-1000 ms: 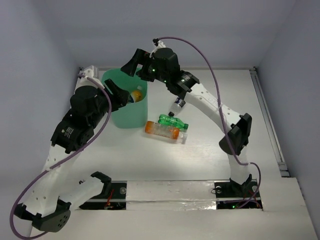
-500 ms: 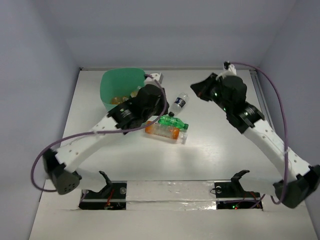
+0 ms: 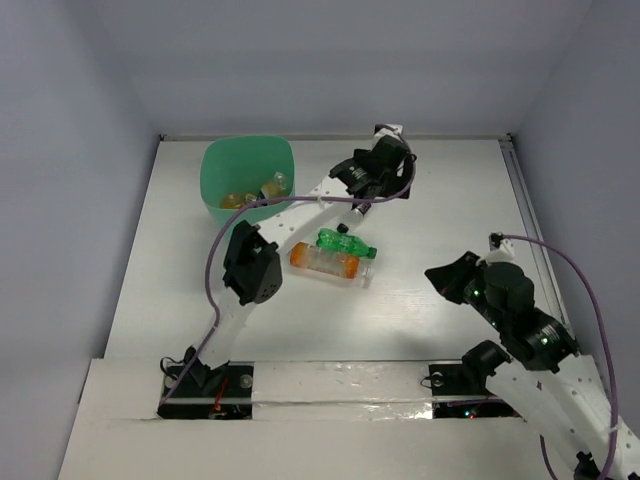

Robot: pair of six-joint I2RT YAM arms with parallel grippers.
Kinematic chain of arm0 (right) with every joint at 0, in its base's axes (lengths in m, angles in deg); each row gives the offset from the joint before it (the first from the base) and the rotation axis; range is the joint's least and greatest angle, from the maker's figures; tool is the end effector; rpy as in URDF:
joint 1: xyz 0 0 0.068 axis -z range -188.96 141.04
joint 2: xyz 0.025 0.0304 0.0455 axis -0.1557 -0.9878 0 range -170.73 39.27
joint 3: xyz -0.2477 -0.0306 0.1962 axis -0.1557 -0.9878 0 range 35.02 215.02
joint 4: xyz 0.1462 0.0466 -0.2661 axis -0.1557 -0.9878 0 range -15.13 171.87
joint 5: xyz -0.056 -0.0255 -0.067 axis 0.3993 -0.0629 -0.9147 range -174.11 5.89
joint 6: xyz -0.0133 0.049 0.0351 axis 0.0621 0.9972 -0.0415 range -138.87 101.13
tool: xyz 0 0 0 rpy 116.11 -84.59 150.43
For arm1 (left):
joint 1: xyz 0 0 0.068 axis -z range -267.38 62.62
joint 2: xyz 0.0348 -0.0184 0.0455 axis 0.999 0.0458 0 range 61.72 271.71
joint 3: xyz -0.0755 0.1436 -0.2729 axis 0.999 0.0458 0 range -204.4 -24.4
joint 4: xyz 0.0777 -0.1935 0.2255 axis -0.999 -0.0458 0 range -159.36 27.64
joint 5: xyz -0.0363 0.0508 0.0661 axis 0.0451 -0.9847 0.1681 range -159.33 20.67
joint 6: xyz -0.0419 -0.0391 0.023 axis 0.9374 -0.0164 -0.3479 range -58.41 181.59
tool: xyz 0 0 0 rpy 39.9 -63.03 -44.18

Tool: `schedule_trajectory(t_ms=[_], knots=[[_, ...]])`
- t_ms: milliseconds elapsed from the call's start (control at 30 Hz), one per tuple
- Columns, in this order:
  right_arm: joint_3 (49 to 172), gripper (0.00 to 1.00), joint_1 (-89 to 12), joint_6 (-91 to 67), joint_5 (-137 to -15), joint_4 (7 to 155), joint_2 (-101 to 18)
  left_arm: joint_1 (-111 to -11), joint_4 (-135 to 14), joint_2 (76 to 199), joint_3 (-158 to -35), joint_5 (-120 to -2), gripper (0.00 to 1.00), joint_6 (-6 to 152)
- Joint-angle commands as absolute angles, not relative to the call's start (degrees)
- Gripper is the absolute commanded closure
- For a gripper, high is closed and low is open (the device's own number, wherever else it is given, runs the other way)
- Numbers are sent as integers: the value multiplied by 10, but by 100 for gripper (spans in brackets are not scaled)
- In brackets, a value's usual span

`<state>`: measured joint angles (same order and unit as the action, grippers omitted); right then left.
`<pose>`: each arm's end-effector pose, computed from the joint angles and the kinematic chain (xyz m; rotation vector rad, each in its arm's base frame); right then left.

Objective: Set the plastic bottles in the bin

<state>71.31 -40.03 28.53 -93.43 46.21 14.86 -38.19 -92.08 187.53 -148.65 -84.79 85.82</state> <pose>0.1086 0.0566 0.3123 0.3991 2.0143 0.7163 0.4001 -0.4444 0.3551 0.3009 2.1112 -0.4835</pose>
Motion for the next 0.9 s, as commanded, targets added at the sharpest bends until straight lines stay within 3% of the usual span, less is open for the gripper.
schedule_trajectory(t_ms=[0, 133, 233, 300, 400, 533, 633, 867], knots=[[708, 78, -398, 295, -898, 414, 206, -422, -974, 1920, -1567, -849, 18, 848], [722, 49, -398, 294, -863, 378, 227, -442, -965, 1971, -1568, -834, 14, 840], [724, 39, -398, 288, -846, 376, 222, -442, -971, 2006, -1568, -823, 14, 836], [721, 37, -398, 281, -816, 381, 209, -442, -967, 2028, -1564, -803, 15, 833], [720, 37, -398, 273, -801, 399, 191, -442, -952, 2036, -1553, -800, 18, 837], [725, 37, -398, 253, -784, 422, 155, -442, -923, 2016, -1550, -799, 38, 843], [730, 40, -398, 235, -771, 445, 115, -442, -905, 1981, -1565, -788, 48, 846], [765, 57, -398, 171, -720, 544, -31, -454, -873, 1819, -1592, -771, 55, 844]])
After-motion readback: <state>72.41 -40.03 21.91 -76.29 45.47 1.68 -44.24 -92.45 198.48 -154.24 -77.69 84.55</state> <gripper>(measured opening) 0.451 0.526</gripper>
